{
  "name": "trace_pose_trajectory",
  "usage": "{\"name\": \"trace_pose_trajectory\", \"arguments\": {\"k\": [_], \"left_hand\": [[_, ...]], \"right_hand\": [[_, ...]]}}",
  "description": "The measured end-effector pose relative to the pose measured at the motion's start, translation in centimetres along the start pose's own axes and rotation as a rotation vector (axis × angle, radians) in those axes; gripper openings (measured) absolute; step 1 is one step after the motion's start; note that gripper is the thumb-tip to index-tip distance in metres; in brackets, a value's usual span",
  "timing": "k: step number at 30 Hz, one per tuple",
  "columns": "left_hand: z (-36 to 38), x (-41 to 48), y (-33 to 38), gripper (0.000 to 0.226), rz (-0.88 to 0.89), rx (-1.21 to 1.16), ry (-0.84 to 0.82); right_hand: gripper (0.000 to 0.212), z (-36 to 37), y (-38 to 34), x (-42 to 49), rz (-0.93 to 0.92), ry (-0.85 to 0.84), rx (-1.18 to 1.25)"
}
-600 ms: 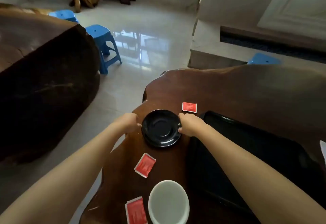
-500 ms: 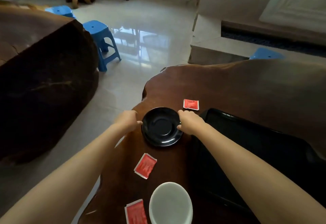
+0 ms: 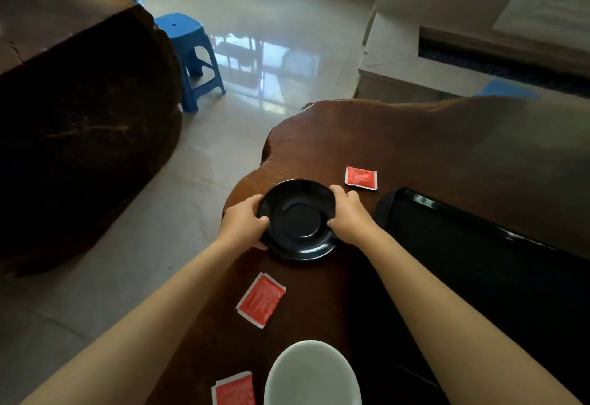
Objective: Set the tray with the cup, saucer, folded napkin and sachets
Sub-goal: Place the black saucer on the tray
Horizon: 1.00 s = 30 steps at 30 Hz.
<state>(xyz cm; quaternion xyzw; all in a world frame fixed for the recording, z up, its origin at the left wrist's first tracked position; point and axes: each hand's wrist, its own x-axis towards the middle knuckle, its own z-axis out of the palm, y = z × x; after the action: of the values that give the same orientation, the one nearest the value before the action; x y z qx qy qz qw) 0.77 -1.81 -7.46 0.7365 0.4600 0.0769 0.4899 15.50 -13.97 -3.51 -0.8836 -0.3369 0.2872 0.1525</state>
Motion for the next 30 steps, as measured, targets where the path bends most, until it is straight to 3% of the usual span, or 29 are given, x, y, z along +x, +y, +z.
{"name": "trace_pose_trajectory", "arguments": {"k": [6, 11, 15, 19, 24, 30], "left_hand": [[0.0, -1.5, 1.2, 0.045, -0.069, -0.282, 0.03], [-1.1, -3.0, 4.3, 0.045, -0.001, -0.389, 0.038], [0.5, -4.8, 8.5, 0.041, 0.033, -0.43, -0.082], [3.6, -6.1, 12.1, 0.032, 0.049, -0.434, -0.172], [10.5, -7.3, 14.6, 0.047, -0.132, -0.536, -0.243], [16.4, -7.0, 13.9, 0.039, -0.347, -0.568, -0.186]], "right_hand": [[0.064, -0.3, 1.3, -0.8, -0.069, 0.114, 0.198], [0.059, -2.5, 1.9, -2.0, -0.162, 0.278, 0.421], [0.059, -5.2, 5.4, -3.8, -0.115, 0.374, 0.578], [0.057, -6.7, 9.3, -5.5, -0.032, 0.477, 0.588], [0.056, -8.4, 15.3, -7.4, 0.092, 0.618, 0.533], [0.053, -7.7, 19.8, -8.1, 0.201, 0.615, 0.522]]}}
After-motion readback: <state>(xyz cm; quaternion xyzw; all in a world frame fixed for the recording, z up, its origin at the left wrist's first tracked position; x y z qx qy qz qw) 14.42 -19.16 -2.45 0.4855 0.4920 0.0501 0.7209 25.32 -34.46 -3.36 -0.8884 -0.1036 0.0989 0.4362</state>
